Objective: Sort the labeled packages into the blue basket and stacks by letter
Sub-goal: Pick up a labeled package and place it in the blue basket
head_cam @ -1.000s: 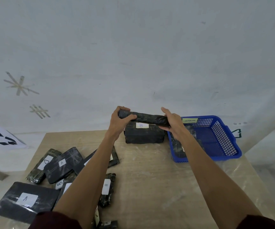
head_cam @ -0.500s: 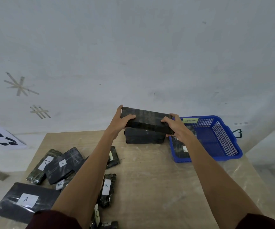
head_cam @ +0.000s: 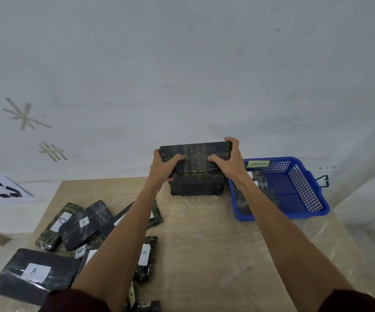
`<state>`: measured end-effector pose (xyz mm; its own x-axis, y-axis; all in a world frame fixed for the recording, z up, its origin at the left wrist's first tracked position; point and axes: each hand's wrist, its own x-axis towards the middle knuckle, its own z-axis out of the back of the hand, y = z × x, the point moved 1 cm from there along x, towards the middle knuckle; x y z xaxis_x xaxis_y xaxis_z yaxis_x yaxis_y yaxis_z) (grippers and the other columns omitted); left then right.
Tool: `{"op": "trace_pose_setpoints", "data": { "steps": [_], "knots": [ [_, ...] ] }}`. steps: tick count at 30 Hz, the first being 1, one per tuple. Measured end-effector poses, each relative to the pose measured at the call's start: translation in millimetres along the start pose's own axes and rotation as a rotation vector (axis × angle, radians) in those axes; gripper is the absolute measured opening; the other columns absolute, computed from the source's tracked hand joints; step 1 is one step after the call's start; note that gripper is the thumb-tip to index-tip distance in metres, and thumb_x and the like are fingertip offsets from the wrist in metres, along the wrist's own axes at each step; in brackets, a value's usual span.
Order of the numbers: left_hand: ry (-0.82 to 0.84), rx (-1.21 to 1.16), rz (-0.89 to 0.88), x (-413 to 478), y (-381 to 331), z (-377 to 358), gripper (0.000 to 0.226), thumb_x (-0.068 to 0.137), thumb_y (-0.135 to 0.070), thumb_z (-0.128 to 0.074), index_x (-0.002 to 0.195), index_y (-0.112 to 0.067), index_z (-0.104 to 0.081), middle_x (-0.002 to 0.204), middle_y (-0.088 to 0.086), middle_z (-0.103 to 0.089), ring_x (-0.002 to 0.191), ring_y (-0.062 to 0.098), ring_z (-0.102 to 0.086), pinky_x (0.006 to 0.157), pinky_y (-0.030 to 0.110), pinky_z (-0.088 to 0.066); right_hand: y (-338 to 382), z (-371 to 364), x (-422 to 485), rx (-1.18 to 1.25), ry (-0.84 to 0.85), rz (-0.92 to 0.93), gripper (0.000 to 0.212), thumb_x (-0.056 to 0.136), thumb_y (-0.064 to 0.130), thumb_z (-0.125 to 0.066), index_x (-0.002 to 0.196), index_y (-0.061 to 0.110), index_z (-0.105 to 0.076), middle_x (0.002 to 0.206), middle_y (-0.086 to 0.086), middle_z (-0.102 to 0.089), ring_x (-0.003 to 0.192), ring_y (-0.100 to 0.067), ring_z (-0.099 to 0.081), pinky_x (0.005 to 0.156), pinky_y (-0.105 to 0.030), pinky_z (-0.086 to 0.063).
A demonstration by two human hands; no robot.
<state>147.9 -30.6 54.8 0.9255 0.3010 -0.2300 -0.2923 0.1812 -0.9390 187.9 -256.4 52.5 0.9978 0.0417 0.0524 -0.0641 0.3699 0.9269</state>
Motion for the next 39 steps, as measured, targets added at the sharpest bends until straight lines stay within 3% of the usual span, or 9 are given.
{"op": "trace_pose_setpoints", "data": {
  "steps": [7,12,18,24,28,31,33,35,39],
  "knots": [
    [-0.007,0.042,-0.050,2,3,1,0.070,0.079,-0.040,-0.084,0.129,-0.022,-0.039,0.110,-0.002,-0.058,0.099,0.022,-0.063,0.064,0.032,-0.054,-4,-3,1,0.007,-0.018,0.013,0.074,0.080,0.029,-0.083,0.134,0.025,-0.033,0.126,-0.010,-0.047,0.113,-0.026,-0.051,0.086,-0.032,-0.043],
    [0.001,0.018,-0.034,5,5,-2,0.079,0.073,-0.038,-0.089,0.131,-0.025,-0.037,0.117,-0.001,-0.057,0.108,0.024,-0.062,0.085,0.047,-0.061,-4,0,0,-0.016,-0.027,0.024,0.071,0.078,0.030,-0.084,0.124,0.034,-0.030,0.124,-0.011,-0.048,0.112,-0.029,-0.052,0.092,-0.043,-0.050],
    [0.007,0.014,-0.061,7,6,-3,0.085,0.069,-0.037,-0.092,0.133,-0.023,-0.037,0.120,0.002,-0.059,0.110,0.026,-0.063,0.088,0.050,-0.059,-5,-2,-4,-0.015,-0.016,0.020,0.072,0.078,0.029,-0.085,0.122,0.034,-0.028,0.122,-0.010,-0.045,0.111,-0.029,-0.051,0.094,-0.045,-0.049],
    [0.022,-0.002,-0.105,5,5,-3,0.108,0.045,-0.055,-0.090,0.134,-0.024,-0.037,0.117,0.000,-0.061,0.108,0.025,-0.066,0.095,0.047,-0.057,-4,3,-8,-0.007,-0.029,0.023,0.075,0.073,0.032,-0.086,0.120,0.039,-0.028,0.122,-0.008,-0.047,0.110,-0.028,-0.054,0.095,-0.052,-0.051],
    [0.017,0.019,-0.176,0,2,-5,0.097,0.063,-0.040,-0.094,0.137,-0.023,-0.034,0.121,-0.003,-0.058,0.114,0.022,-0.060,0.101,0.042,-0.052,-6,6,-4,0.037,0.017,-0.042,0.087,0.071,0.040,-0.087,0.130,0.042,-0.023,0.134,-0.006,-0.042,0.121,-0.028,-0.050,0.103,-0.051,-0.049],
    [0.059,0.071,-0.280,1,-2,-2,0.086,0.074,-0.022,-0.091,0.136,-0.022,-0.032,0.120,-0.004,-0.056,0.114,0.019,-0.059,0.101,0.039,-0.052,-8,8,1,0.230,0.045,-0.308,0.098,0.080,0.048,-0.081,0.152,0.026,-0.019,0.141,-0.005,-0.042,0.125,-0.026,-0.049,0.108,-0.049,-0.045],
    [0.061,0.121,-0.349,2,-3,1,0.082,0.075,-0.011,-0.088,0.134,-0.018,-0.032,0.120,-0.001,-0.053,0.110,0.015,-0.057,0.093,0.023,-0.052,-7,8,2,0.291,0.072,-0.475,0.092,0.074,0.067,-0.074,0.145,0.022,-0.035,0.138,-0.006,-0.049,0.121,-0.029,-0.053,0.101,-0.056,-0.048],
    [0.057,0.162,-0.412,1,-4,3,0.080,0.075,-0.006,-0.087,0.132,-0.015,-0.032,0.120,0.001,-0.050,0.105,0.010,-0.055,0.080,0.006,-0.045,-5,8,0,0.303,0.081,-0.520,0.073,0.077,0.067,-0.072,0.127,0.020,-0.048,0.124,-0.003,-0.054,0.113,-0.028,-0.052,0.096,-0.059,-0.048],
    [0.053,0.138,-0.408,-1,-5,3,0.078,0.077,-0.010,-0.086,0.132,-0.019,-0.032,0.118,-0.003,-0.050,0.105,0.007,-0.056,0.084,0.012,-0.048,-3,5,-4,0.338,0.017,-0.433,0.052,0.086,0.046,-0.076,0.120,0.017,-0.050,0.115,-0.002,-0.055,0.108,-0.023,-0.055,0.087,-0.045,-0.052]
  ]
}}
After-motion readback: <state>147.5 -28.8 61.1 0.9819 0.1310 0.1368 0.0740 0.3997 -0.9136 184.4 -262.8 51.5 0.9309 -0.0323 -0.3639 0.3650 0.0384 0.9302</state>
